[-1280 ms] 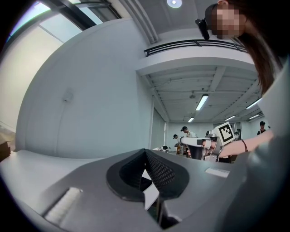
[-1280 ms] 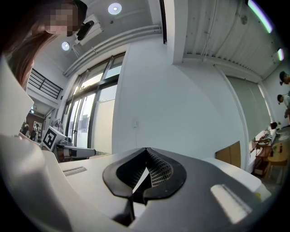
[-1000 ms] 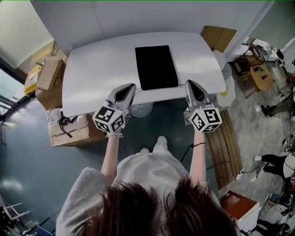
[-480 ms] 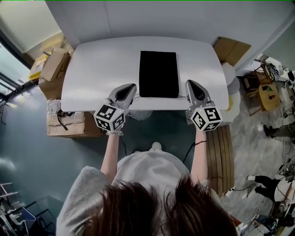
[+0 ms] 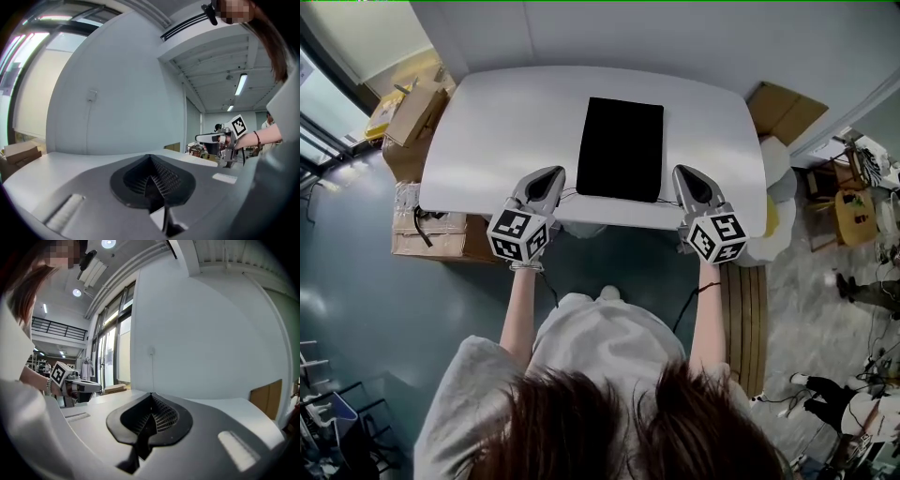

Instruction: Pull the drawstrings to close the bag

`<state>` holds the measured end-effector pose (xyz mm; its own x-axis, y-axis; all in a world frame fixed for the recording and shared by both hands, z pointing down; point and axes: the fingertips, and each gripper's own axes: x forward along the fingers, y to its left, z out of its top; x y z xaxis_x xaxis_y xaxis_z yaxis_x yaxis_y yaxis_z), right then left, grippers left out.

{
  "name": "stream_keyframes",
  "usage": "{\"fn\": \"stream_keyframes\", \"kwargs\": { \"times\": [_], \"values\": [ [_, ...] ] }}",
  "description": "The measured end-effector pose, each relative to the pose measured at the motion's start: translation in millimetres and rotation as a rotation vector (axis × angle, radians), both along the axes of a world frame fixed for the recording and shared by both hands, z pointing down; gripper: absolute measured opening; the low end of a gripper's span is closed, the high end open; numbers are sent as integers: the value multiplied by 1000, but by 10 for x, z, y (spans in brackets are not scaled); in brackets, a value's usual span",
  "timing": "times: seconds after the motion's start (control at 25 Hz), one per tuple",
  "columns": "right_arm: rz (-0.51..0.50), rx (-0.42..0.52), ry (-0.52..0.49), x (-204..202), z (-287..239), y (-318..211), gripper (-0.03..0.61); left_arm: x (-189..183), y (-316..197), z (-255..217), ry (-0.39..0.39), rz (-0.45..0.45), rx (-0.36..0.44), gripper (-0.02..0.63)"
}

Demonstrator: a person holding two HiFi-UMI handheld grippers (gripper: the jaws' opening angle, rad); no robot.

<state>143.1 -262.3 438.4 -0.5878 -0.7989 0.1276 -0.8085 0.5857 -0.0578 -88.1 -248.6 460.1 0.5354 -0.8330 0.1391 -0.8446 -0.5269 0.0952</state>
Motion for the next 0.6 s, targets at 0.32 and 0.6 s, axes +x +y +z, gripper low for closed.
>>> {"fn": "stream_keyframes", "kwargs": {
  "times": [0.32,0.6],
  "values": [
    [-51,-93,59,-20,258,-108,11,-123,-82,299,-65,-22,-81,-14],
    [-73,-193,176,73,618,-206,12,-102,-201,615,-163,63,-187,-14]
  ]
}}
